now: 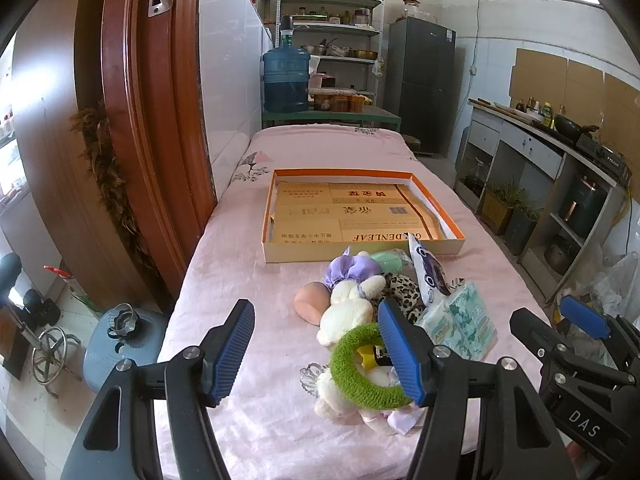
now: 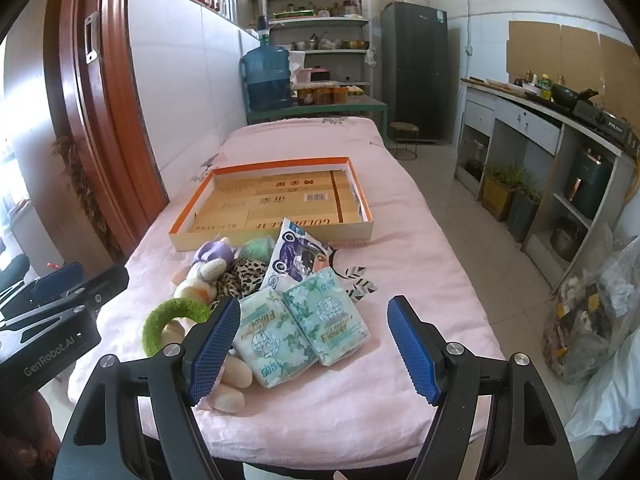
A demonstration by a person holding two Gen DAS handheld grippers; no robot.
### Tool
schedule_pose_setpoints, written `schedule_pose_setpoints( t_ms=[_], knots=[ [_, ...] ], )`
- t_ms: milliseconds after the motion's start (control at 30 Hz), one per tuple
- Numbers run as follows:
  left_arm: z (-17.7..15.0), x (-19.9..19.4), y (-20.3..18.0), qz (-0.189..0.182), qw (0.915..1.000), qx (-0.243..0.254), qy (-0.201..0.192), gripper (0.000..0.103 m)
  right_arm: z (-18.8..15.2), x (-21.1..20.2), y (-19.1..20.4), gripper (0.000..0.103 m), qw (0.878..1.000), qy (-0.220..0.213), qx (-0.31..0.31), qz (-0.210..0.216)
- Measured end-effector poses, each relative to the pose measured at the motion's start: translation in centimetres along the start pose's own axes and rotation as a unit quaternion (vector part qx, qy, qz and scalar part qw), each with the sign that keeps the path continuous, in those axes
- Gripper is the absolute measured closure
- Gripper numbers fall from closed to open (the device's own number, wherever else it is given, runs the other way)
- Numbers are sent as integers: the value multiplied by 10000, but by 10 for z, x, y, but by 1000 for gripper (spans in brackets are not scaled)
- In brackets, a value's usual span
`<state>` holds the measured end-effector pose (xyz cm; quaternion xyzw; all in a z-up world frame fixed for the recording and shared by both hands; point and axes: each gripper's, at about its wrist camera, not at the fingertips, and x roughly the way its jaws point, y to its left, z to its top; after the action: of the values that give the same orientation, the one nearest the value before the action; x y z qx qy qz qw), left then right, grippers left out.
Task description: Organize soft objects
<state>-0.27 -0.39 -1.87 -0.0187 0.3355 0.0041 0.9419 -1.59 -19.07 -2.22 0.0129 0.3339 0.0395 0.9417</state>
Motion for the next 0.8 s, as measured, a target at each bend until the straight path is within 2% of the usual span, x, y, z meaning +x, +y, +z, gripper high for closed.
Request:
schedule_pose_setpoints(
  t_ms=[567,800],
  knots=[
    [0,0,2,-6,10000,-21,8,38,-1,1,-1,26,10000,25,-8,-17],
    [-8,7,9,-106,9997,-152,166,38,-10,7,-8,26,9999,147,32,-79]
  ],
)
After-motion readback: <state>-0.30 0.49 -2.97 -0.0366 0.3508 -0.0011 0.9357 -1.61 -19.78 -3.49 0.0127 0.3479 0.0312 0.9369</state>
